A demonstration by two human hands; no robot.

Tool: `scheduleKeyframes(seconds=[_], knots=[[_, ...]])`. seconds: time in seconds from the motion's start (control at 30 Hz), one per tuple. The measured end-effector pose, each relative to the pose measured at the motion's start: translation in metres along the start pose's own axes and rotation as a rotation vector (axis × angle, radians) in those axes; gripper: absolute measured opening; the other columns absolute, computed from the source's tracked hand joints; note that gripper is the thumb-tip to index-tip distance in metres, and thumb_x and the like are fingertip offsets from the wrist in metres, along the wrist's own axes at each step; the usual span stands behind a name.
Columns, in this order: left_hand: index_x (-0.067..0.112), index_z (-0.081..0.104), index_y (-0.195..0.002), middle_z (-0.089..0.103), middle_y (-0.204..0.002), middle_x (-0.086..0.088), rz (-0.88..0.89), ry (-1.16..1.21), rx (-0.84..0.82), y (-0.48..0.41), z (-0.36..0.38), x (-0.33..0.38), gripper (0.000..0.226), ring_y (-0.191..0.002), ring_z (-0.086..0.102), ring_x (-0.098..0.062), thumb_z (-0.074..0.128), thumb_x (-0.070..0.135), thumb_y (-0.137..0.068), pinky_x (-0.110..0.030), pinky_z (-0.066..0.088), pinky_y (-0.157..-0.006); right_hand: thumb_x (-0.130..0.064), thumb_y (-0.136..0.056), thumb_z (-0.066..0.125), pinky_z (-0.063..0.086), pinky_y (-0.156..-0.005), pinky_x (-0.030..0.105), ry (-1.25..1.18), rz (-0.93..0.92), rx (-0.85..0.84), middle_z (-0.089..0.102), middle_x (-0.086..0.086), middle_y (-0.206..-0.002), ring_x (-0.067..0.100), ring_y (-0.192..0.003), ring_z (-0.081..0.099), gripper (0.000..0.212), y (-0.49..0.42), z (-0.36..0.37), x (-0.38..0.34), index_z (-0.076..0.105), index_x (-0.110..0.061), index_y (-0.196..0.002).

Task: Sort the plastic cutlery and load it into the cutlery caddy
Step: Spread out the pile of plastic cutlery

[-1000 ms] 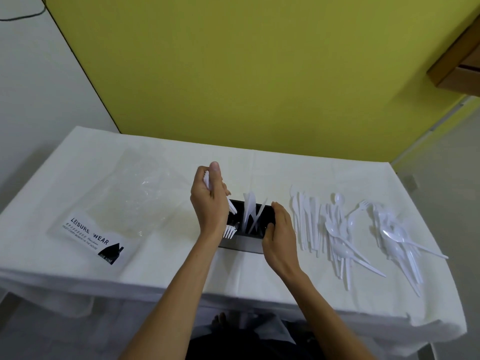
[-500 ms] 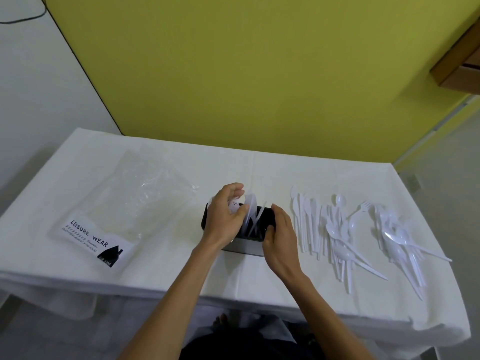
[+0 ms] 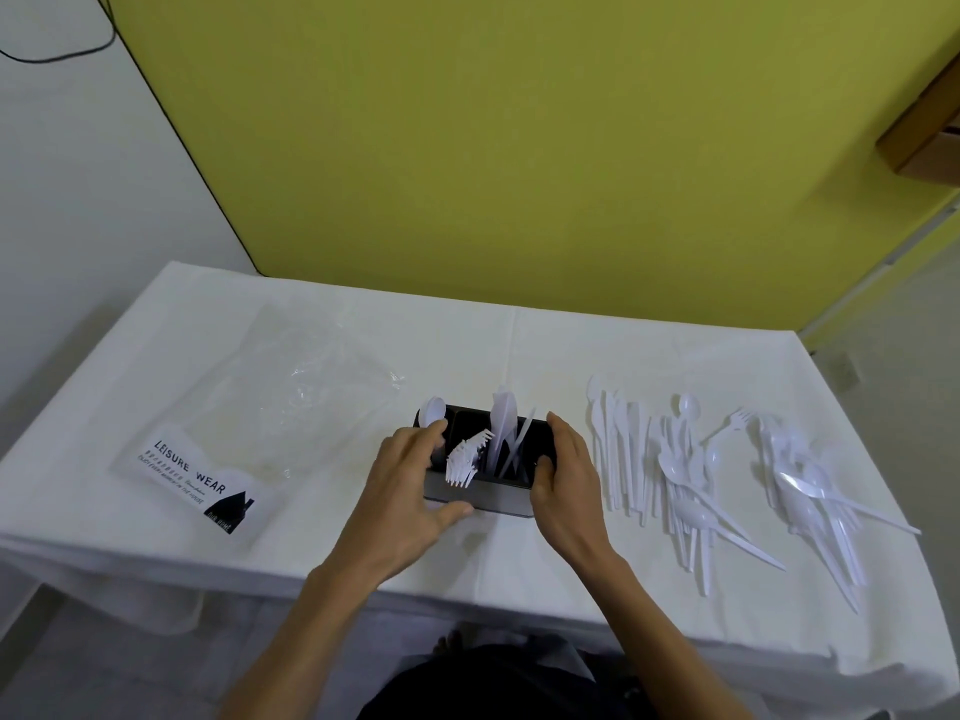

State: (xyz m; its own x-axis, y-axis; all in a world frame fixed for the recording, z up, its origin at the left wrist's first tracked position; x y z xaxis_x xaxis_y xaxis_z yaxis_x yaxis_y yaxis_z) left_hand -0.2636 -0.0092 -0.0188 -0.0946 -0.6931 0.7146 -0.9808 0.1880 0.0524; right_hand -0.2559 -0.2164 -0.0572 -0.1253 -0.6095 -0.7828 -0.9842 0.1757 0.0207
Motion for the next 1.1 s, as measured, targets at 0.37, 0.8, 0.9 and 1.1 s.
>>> scheduleKeyframes(seconds=[0.37,0.8,0.9,1.1], knots=[[0.017,0.062,-0.132,0.051,-0.108,0.001,-0.041,0.030,0.139,-0.039,0.020,0.020,0.049,-0.098,0.060,-0.020,0.077,0.017,-0.086,-0.023,0.047,-0.088,-0.004,-0.099,0.045,0.029,-0.111,0.019,0.020,-0.029,-0.023,0.042,0.002,-0.151,0.017,-0.138,0.041,0.054,0.003,-0.004,-0.001,0.035,-0.013,-0.152],[0.011,0.066,-0.127,0.053,-0.120,-0.005,-0.118,0.028,0.280,-0.054,0.037,0.029,0.034,-0.107,0.061,-0.024,0.067,0.014,-0.093,-0.039,0.054,-0.095,-0.005,-0.099,0.045,0.026,-0.108,0.015,0.028,-0.024,-0.044,0.043,0.002,-0.150,0.016,-0.137,0.041,0.053,0.001,-0.009,-0.001,0.036,-0.012,-0.151],[0.009,0.064,-0.129,0.051,-0.124,-0.006,-0.142,0.003,0.253,-0.055,0.035,0.029,0.038,-0.111,0.060,-0.025,0.067,0.010,-0.091,-0.039,0.051,-0.098,-0.004,-0.099,0.044,0.026,-0.108,0.014,0.032,-0.030,-0.050,0.042,0.002,-0.151,0.015,-0.137,0.041,0.054,0.001,-0.008,0.000,0.035,-0.011,-0.152],[0.015,0.049,-0.145,0.045,-0.136,-0.004,-0.120,-0.087,0.219,-0.051,0.025,0.040,0.058,-0.118,0.056,-0.024,0.069,0.012,-0.091,-0.034,0.053,-0.093,-0.010,-0.102,0.041,0.029,-0.121,0.033,0.016,-0.032,-0.057,0.034,0.000,-0.159,0.015,-0.146,0.032,0.054,0.003,-0.007,0.003,0.030,-0.015,-0.155]])
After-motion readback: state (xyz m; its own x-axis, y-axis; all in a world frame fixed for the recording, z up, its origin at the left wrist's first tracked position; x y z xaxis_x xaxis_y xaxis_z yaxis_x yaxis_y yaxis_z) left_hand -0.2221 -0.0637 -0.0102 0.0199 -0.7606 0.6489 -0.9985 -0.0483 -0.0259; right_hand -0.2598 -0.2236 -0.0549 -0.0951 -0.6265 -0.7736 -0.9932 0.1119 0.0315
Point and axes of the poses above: each hand's wrist, its own y-axis away from the middle knuckle, its own z-axis out of the palm, x = y × z, the point moved 2 cm from there along -y, towards the middle knuckle
